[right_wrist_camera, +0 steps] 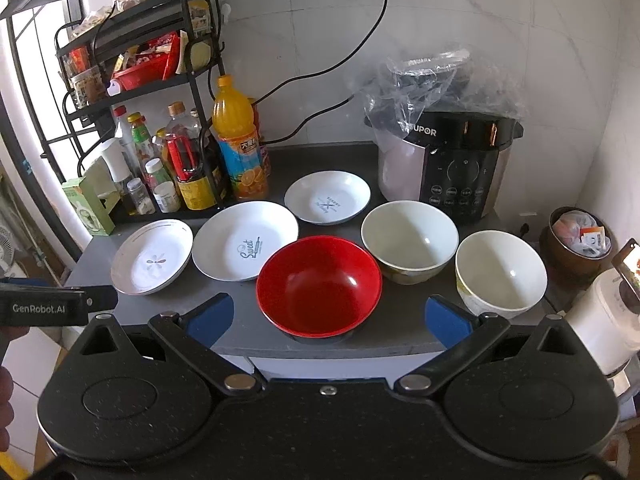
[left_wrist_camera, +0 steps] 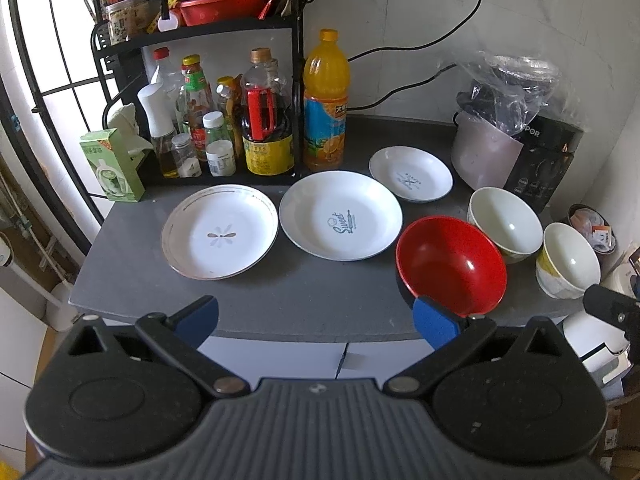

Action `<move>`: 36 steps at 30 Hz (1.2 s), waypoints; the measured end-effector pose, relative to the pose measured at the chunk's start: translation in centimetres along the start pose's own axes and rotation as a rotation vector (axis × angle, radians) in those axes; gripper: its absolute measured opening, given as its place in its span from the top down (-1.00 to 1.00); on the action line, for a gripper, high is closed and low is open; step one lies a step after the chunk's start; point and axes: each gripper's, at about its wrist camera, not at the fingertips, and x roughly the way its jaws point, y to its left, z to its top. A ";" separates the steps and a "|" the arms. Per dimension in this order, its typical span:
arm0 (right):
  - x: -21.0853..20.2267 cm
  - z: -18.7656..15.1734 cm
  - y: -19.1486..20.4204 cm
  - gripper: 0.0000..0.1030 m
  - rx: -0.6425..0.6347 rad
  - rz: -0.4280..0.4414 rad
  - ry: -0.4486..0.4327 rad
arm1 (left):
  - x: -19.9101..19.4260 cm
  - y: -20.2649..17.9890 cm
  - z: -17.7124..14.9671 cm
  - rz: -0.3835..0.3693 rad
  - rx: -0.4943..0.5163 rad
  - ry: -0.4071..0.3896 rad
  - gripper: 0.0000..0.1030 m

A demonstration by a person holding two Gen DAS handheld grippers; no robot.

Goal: Organize plates and bowls
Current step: 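Move both tools toward the white bowl beside the red bowl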

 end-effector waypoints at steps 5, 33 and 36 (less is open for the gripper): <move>0.5 0.6 -0.2 -1.00 0.005 0.006 0.008 | 0.1 -0.4 0.9 0.004 0.018 -0.002 -0.99; 8.2 2.9 1.1 -0.69 0.368 -0.292 -0.027 | 11.0 -0.3 10.0 -0.339 0.358 -0.054 -0.95; 8.7 2.7 0.9 -0.69 0.396 -0.329 -0.025 | 11.8 -0.8 10.7 -0.389 0.394 -0.076 -0.95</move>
